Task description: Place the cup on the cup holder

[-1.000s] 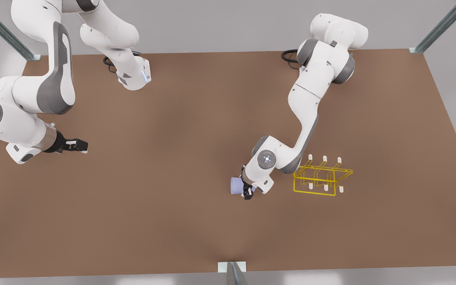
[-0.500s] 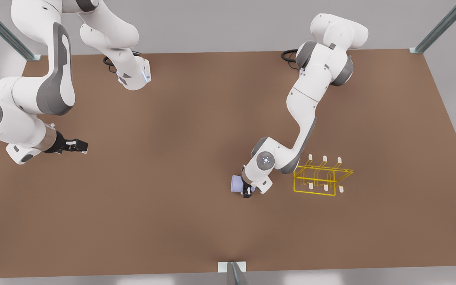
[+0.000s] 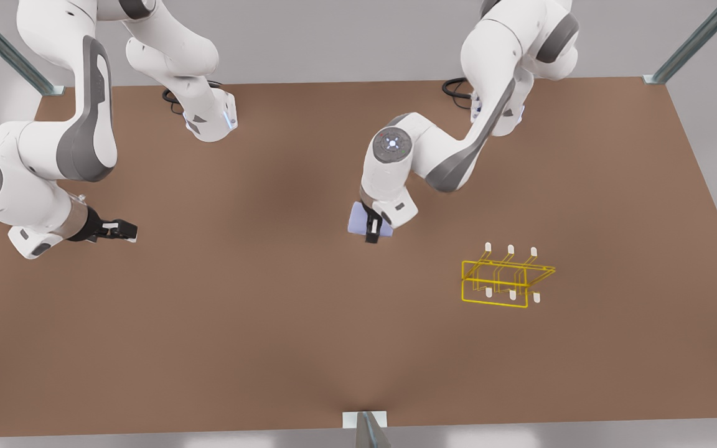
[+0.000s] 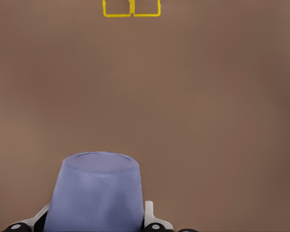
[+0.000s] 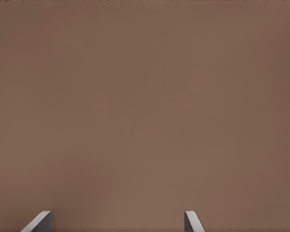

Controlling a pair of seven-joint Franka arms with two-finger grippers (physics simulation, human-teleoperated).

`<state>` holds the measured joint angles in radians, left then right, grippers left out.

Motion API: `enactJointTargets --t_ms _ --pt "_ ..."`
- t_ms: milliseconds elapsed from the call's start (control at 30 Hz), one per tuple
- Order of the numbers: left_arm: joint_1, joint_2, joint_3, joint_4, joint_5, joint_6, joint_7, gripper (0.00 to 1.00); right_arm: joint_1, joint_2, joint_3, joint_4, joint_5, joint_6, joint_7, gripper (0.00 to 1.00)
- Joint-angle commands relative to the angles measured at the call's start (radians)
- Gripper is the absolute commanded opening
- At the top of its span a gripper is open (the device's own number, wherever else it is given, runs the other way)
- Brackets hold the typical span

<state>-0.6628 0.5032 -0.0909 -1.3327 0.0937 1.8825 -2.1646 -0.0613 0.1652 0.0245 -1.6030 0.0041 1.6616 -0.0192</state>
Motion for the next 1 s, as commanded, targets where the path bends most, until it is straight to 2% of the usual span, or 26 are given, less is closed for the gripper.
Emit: enactJointTargets --t_ms 0,67,100,167,233,300,400,667,967 --pt "-0.008 0.029 0.010 0.053 0.309 -0.315 -0.193 0.73 0.000 0.010 0.000 0.015 0.001 0.009 -0.001 1.00" --pt "0.006 0.106 0.042 0.118 0.655 -0.303 -0.149 0.73 -0.005 0.011 0.000 0.020 0.002 0.010 -0.001 1.00" --pt "-0.018 0.155 0.141 0.122 0.739 -0.280 -0.129 0.73 -0.009 0.013 0.000 0.020 0.002 0.018 -0.001 1.00" --pt "-0.181 0.245 0.450 0.142 0.788 -0.211 -0.077 0.73 -0.009 0.013 0.000 0.018 0.001 0.047 -0.001 1.00" --pt "-0.273 0.316 0.632 0.139 0.791 -0.203 -0.034 0.73 -0.009 0.011 0.000 0.017 0.001 0.060 -0.001 1.00" --pt "-0.336 0.319 0.720 0.098 0.808 -0.204 -0.015 0.73 -0.011 0.011 0.000 0.015 0.001 0.060 -0.004 1.00" --pt "-0.354 0.379 0.777 0.076 0.833 -0.209 -0.003 0.73 -0.015 0.011 0.000 0.015 0.001 0.055 -0.004 1.00" --pt "-0.423 0.422 0.775 -0.034 0.859 -0.258 0.088 0.73 -0.017 0.011 0.000 0.015 0.001 0.052 -0.002 1.00" --pt "-0.431 0.463 0.772 -0.005 0.807 -0.241 0.084 0.73 -0.018 0.013 0.000 0.012 0.001 0.049 -0.002 1.00"
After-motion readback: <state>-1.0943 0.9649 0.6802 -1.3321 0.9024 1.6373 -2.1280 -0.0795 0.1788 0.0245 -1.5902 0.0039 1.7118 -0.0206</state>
